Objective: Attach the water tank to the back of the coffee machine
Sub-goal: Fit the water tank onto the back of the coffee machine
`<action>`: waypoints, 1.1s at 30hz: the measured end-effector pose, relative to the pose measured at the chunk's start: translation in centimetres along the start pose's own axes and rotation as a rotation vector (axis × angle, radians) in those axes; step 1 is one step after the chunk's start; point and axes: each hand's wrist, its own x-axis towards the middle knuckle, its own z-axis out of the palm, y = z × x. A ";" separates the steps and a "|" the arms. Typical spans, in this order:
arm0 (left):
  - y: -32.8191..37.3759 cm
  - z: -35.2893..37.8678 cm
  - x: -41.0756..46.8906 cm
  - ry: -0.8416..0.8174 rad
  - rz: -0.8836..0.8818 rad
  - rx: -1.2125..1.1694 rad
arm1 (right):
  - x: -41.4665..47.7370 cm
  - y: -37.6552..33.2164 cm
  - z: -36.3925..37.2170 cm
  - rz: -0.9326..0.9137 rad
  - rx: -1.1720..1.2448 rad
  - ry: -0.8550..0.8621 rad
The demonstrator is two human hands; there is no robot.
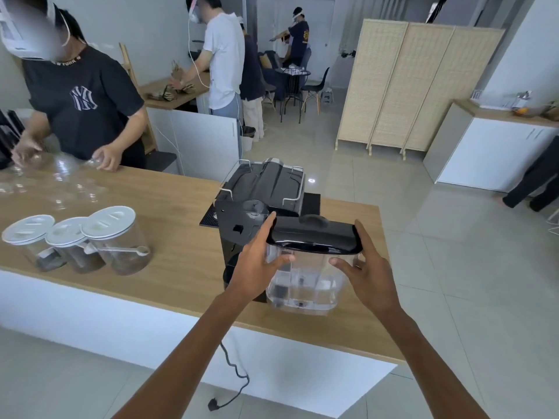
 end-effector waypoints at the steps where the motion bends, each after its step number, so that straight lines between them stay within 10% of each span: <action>1: -0.4 -0.8 0.1 0.005 -0.006 -0.015 | -0.1 -0.8 0.7 -0.007 -0.001 0.003; 33: -8.0 -10.1 5.4 0.069 0.099 -0.141 | 3.5 -9.0 11.8 0.002 0.109 0.115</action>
